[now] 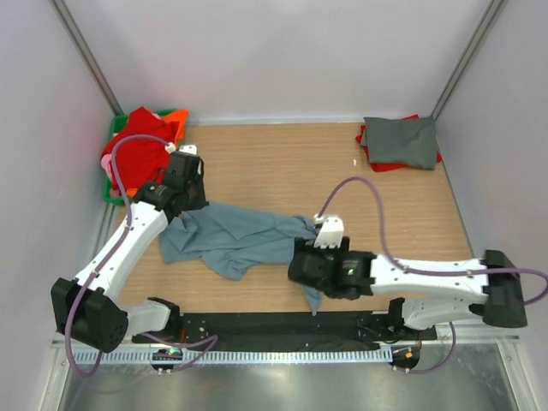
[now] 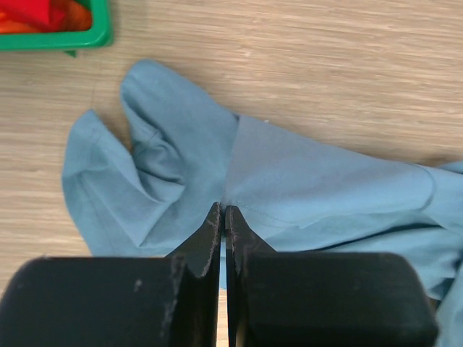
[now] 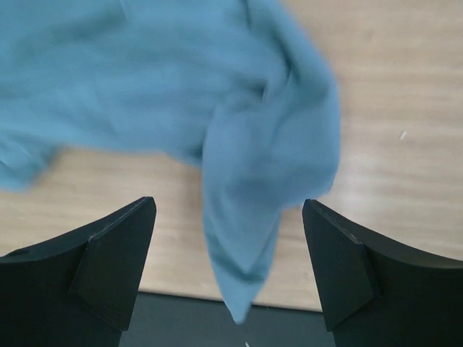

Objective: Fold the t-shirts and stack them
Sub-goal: Flatten the tshirt out

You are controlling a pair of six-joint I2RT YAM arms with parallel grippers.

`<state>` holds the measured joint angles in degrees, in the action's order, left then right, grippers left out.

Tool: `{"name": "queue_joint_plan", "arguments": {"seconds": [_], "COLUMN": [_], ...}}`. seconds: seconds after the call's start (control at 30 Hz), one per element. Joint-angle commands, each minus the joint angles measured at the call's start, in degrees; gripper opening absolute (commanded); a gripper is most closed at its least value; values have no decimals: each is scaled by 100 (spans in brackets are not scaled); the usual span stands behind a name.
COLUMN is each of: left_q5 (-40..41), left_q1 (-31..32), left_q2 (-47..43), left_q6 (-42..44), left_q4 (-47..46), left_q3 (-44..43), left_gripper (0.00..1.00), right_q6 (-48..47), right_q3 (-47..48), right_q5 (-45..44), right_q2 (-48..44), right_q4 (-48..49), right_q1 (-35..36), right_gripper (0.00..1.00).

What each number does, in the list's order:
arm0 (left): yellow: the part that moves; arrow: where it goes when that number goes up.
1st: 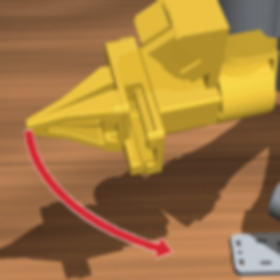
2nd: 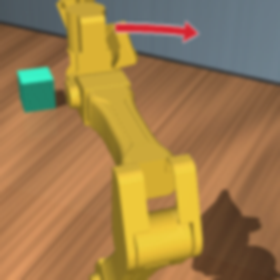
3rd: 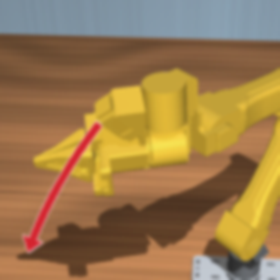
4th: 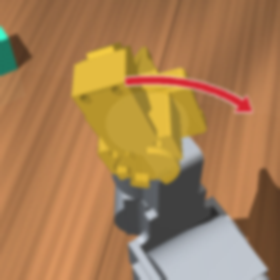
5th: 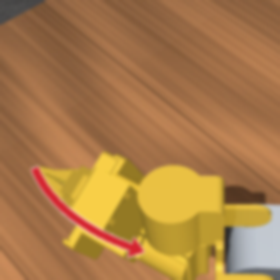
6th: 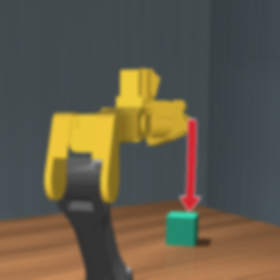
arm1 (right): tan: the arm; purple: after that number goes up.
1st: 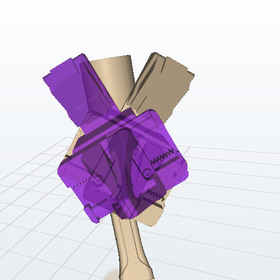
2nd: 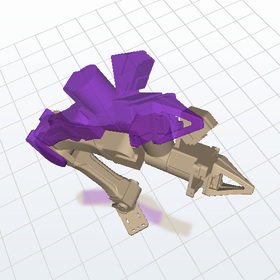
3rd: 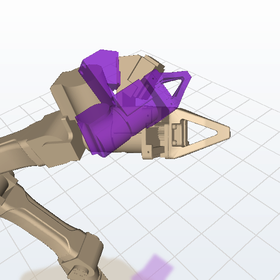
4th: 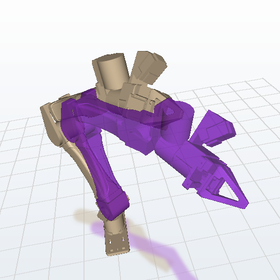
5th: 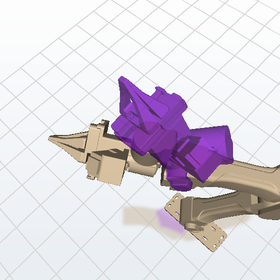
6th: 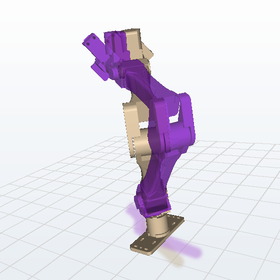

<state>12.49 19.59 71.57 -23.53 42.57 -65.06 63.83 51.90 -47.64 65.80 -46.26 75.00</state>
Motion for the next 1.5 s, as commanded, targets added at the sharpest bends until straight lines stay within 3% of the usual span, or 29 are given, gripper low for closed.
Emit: {"name": "queue_joint_plan", "arguments": {"seconds": [0.0, 0.17, 0.27, 0.37, 0.5, 0.7, 0.83, 0.93, 1.1, 1.2, 1.23, 1.27, 1.37, 1.47], "left_q5": [516, 658, 790, 878, 852, 799, 851, 851, 904, 904, 869, 843, 632, 509], "left_q1": [-26, -26, -52, -52, -61, -61, -61, -61, -52, -61, -52, -52, -52, -52], "left_q2": [-292, -223, -222, -266, -249, -240, -222, -196, -143, -152, -152, -170, -187, -424], "left_q6": [112, 77, 77, 68, 50, 41, 50, 50, 33, 24, 24, 15, -108, -205], "left_q4": [-55, 23, 67, 76, 76, 76, 68, 68, 68, 50, 24, 15, 496, 1007], "left_q3": [107, 90, 81, 116, 134, 169, 178, 186, 195, 204, 204, 204, -181, -770], "left_gripper": [0, 0, 0, 0, 0, 0, 0, 0, 0, 0, 0, 0, 0, 0], "right_q6": [891, 1851, 2247, 2563, 2871, 2951, 2995, 2872, 2573, 2520, 2520, 2546, 2722, 2924], "right_q3": [-268, 1013, 1471, 1411, 832, -91, -338, -461, -689, -882, -927, -953, -692, -138], "right_q5": [694, 624, 790, 1045, 1169, 1151, 1108, 950, 896, 836, 809, 756, 467, -51], "right_q2": [458, 2251, 2972, 3211, 2974, 2421, 2411, 2332, 2183, 1981, 1911, 1754, 1306, 605], "right_q4": [92, -1759, -2324, -2283, -1906, -1044, -736, -534, -200, -6, -15, -49, -785, -2331], "right_q1": [566, 1551, 1841, 2035, 2054, 2010, 1966, 1826, 1562, 1517, 1509, 1500, 1508, 1500], "right_gripper": [88, 86, 86, 82, 73, 66, 59, 48, 44, 28, 11, 1, 1, 1]}}
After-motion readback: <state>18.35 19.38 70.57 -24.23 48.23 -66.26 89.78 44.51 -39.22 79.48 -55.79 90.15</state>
